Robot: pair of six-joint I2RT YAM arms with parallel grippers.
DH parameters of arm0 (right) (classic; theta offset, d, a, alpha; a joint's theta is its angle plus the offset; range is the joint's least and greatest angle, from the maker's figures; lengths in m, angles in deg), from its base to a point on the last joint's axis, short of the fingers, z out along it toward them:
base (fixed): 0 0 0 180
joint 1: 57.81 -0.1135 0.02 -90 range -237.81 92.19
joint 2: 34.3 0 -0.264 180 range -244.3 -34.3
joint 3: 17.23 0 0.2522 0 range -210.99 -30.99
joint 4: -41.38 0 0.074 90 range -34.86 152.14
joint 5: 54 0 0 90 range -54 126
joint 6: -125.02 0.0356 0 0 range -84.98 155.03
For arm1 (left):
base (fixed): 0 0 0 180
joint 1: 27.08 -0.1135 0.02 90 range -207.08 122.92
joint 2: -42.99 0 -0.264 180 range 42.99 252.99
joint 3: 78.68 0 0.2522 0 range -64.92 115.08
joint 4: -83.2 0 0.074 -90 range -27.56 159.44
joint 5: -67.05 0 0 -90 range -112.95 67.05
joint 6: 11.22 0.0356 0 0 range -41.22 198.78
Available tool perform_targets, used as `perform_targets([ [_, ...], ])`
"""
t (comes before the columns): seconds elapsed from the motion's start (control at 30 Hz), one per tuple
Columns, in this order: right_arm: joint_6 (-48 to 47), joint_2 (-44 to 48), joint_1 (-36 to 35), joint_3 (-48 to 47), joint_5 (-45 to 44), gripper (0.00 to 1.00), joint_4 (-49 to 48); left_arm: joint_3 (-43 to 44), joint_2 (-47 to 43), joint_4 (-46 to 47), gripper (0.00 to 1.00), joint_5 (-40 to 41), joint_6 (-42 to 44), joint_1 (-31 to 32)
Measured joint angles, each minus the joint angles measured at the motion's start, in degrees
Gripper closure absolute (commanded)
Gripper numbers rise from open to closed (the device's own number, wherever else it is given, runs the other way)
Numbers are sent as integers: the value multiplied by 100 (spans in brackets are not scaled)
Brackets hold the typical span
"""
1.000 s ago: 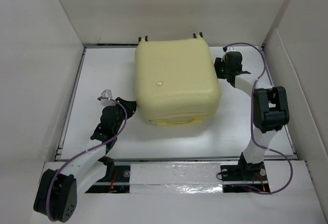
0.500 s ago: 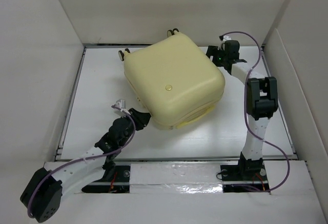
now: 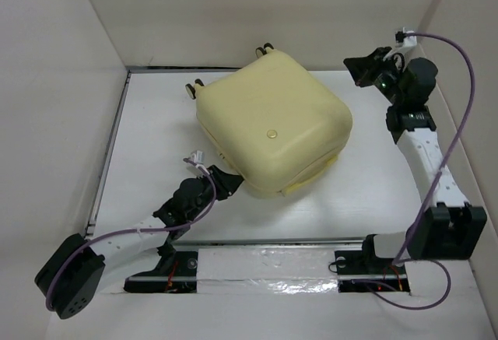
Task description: Pack the luggage
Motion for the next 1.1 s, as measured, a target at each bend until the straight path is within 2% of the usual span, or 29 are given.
perform_targets([
  [0.07,-63,590,-197,269,59,100,-129,-2,79,90,76,-28,-24,0],
  [0.13,-208,1333,-745,979,-26,100,-249,0,153,203,76,-55,-63,4],
  [0.33,-181,3818,-3897,4151,-754,100,-254,52,529,533,76,-175,-153,20],
  [0.43,61,4538,-4857,5117,-1578,85,-131,146,719,612,76,-195,-177,63],
  [0.47,140,4638,-5204,5305,-1886,75,-109,164,756,632,76,-205,-181,74],
  [0.5,223,4666,-5543,5418,-2240,69,-61,181,785,636,76,-210,-199,85],
  [0.57,326,4627,-6194,5565,-2968,60,22,190,789,634,76,-210,-216,90],
  [0.63,426,4529,-6723,5630,-3735,56,79,190,776,612,76,-205,-221,90],
  [0.73,533,4435,-7090,5687,-4767,55,122,192,691,511,76,-181,-221,90],
  [0.83,654,4291,-7075,5770,-5464,53,105,192,603,448,76,-153,-221,90],
  [1.1,791,3451,-6835,5794,-5862,53,-83,192,588,413,77,-142,-236,90],
])
